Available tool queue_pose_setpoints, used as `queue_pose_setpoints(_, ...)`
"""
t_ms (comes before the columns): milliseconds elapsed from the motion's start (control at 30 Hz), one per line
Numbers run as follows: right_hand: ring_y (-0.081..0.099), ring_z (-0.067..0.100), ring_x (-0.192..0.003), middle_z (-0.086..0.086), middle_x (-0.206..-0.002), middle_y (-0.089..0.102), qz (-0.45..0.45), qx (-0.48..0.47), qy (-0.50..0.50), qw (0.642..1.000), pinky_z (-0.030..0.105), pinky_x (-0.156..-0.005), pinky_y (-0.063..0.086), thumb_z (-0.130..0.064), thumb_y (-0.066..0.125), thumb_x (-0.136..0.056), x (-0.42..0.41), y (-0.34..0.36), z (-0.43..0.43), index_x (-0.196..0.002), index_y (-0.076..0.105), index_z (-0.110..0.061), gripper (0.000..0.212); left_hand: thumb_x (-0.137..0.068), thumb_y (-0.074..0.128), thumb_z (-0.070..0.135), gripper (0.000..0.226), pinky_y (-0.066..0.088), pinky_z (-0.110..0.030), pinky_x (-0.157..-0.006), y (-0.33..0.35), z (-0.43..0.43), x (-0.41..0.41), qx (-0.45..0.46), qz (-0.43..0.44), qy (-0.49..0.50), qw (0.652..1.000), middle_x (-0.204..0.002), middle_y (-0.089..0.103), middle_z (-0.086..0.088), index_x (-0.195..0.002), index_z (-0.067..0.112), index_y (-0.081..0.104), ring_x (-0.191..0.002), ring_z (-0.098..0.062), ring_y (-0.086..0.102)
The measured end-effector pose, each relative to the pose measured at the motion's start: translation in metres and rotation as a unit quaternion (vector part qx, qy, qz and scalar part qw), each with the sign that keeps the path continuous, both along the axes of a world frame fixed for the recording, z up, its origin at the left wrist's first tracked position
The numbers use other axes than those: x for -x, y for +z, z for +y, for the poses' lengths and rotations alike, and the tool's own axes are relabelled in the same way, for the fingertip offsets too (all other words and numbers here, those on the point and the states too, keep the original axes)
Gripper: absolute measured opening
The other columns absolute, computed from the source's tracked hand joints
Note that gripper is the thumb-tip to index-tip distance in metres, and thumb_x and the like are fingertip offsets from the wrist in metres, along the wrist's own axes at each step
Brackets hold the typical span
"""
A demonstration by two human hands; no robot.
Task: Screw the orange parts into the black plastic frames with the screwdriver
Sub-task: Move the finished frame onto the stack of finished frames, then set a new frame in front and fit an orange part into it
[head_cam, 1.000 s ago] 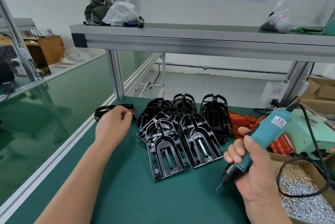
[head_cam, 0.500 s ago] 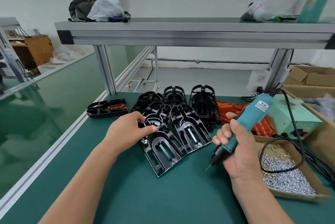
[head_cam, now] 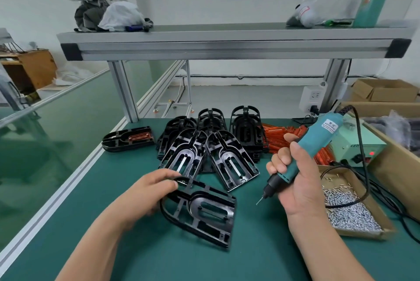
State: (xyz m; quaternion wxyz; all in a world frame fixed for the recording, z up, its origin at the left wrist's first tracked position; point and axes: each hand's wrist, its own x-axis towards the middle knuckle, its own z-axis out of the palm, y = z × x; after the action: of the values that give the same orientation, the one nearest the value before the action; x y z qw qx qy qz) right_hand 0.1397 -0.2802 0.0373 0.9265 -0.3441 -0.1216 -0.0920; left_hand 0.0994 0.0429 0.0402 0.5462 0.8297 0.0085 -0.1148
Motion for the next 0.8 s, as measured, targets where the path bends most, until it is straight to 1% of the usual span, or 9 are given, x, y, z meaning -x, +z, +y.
queue_pose_setpoints(67,0.044,0.009,-0.055,-0.004,-0.069,0.048,0.0,-0.007,-0.008,1.0,0.025,-0.057,0.046,-0.019,0.056,-0.103,0.001,0.002,-0.002,-0.113,0.064,-0.018,0.013,-0.08,0.06,0.051,0.037,0.046,-0.018,-0.06,-0.004,-0.003,0.01,-0.039,-0.017,-0.015,0.999,-0.088,0.074,0.02,-0.116,0.051,0.069,-0.068,0.001,0.066)
queue_pose_setpoints(100,0.044,0.008,-0.055,-0.005,-0.069,0.048,0.003,-0.011,-0.015,1.0,0.025,-0.057,0.045,-0.019,0.056,-0.103,0.002,0.004,-0.003,-0.112,0.064,-0.019,0.012,-0.081,0.06,0.052,0.037,0.051,-0.022,-0.069,-0.006,-0.005,0.013,-0.063,-0.029,-0.021,0.997,-0.097,0.076,0.016,-0.117,0.051,0.069,-0.078,0.0,0.07)
queue_pose_setpoints(133,0.044,0.008,-0.055,-0.005,-0.069,0.048,0.006,-0.016,-0.022,1.0,0.025,-0.057,0.045,-0.02,0.056,-0.104,0.004,0.005,-0.004,-0.111,0.065,-0.019,0.012,-0.081,0.061,0.054,0.036,0.053,-0.027,-0.074,-0.008,-0.007,0.016,-0.093,-0.043,-0.03,0.994,-0.094,0.076,0.008,-0.116,0.049,0.069,-0.078,-0.004,0.069)
queue_pose_setpoints(200,0.045,0.008,-0.055,-0.005,-0.069,0.048,0.014,-0.03,-0.035,0.999,0.024,-0.058,0.045,-0.021,0.057,-0.103,0.005,0.008,-0.006,-0.109,0.066,-0.019,0.011,-0.081,0.059,0.062,0.035,0.044,-0.033,-0.066,-0.011,-0.01,0.019,-0.162,-0.074,-0.052,0.983,-0.069,0.06,0.005,-0.111,0.047,0.069,-0.062,-0.006,0.054)
queue_pose_setpoints(233,0.045,0.007,-0.055,-0.006,-0.069,0.049,0.017,-0.038,-0.04,0.998,0.024,-0.058,0.045,-0.022,0.057,-0.104,0.006,0.01,-0.008,-0.109,0.066,-0.02,0.01,-0.08,0.058,0.064,0.035,0.038,-0.034,-0.063,-0.012,-0.012,0.02,-0.183,-0.084,-0.054,0.978,-0.064,0.051,0.007,-0.109,0.048,0.068,-0.058,-0.005,0.046)
queue_pose_setpoints(300,0.046,0.007,-0.056,-0.006,-0.069,0.049,0.019,-0.051,-0.051,0.997,0.023,-0.058,0.046,-0.022,0.056,-0.105,0.007,0.014,-0.011,-0.108,0.066,-0.02,0.01,-0.079,0.058,0.066,0.034,0.034,-0.033,-0.061,-0.013,-0.014,0.023,-0.192,-0.091,-0.049,0.976,-0.062,0.044,0.01,-0.106,0.048,0.067,-0.056,-0.005,0.041)
queue_pose_setpoints(500,0.045,0.007,-0.056,-0.007,-0.07,0.049,0.02,-0.059,-0.075,0.995,0.023,-0.058,0.046,-0.023,0.059,-0.104,0.005,0.021,-0.035,-0.109,0.064,-0.019,0.008,-0.082,0.067,0.063,0.03,0.036,-0.029,-0.059,-0.012,-0.03,0.028,-0.196,-0.103,-0.074,0.972,-0.059,0.049,0.01,-0.09,0.035,0.067,-0.054,-0.004,0.041)
queue_pose_setpoints(600,0.046,0.007,-0.056,-0.006,-0.07,0.049,0.023,-0.062,-0.099,0.993,0.023,-0.058,0.046,-0.022,0.058,-0.106,0.006,0.019,-0.051,-0.108,0.065,-0.018,0.009,-0.085,0.068,0.061,0.028,0.034,-0.022,-0.055,-0.011,-0.047,0.029,-0.201,-0.116,-0.106,0.967,-0.058,0.049,0.011,-0.09,0.034,0.067,-0.053,-0.004,0.042)
queue_pose_setpoints(800,0.046,0.006,-0.057,-0.007,-0.07,0.049,0.025,-0.084,-0.109,0.99,0.023,-0.059,0.046,-0.023,0.06,-0.105,0.008,0.008,-0.066,-0.106,0.068,-0.02,0.009,-0.088,0.065,0.06,0.023,0.033,-0.02,-0.054,-0.008,-0.068,0.027,-0.191,-0.133,-0.141,0.962,-0.06,0.048,0.012,-0.094,0.037,0.067,-0.054,-0.005,0.043)
